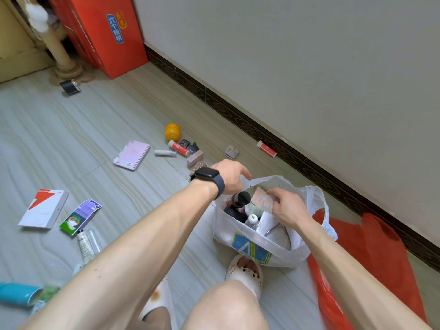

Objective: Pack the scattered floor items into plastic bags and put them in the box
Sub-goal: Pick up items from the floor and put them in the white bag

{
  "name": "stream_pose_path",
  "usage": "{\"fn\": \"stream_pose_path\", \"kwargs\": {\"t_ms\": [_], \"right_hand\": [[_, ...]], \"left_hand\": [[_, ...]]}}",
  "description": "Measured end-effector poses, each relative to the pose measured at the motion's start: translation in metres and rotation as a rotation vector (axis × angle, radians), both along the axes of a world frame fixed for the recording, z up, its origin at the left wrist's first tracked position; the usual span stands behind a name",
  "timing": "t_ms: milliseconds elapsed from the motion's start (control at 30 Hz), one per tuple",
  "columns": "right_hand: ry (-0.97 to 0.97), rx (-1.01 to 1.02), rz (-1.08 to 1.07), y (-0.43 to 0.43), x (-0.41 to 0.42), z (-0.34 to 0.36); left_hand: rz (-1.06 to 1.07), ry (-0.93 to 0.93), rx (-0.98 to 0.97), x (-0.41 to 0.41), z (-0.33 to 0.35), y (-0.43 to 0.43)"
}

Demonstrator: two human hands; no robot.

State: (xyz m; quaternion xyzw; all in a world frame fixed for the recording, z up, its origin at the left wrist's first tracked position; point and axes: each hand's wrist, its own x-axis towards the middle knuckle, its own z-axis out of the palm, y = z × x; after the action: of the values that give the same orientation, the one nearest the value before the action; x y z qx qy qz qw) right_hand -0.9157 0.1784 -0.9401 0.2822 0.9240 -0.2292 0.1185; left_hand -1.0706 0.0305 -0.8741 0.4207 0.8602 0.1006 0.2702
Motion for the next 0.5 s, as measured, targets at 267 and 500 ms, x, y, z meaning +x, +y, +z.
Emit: {"fn": "stream_pose_path", "kwargs": {"t_ms": [267, 500], "right_hand": [[0.367, 0.015, 0.291, -0.065, -0.037, 0.091], [0.398, 0.081, 0.754, -0.151, -0.088, 0.112]], "left_hand": [[0.26, 0.134, 0.09, -0.055, 0.058, -0.116], [0.676, 0.065, -0.22, -0.05, -0.036, -0.339]]}}
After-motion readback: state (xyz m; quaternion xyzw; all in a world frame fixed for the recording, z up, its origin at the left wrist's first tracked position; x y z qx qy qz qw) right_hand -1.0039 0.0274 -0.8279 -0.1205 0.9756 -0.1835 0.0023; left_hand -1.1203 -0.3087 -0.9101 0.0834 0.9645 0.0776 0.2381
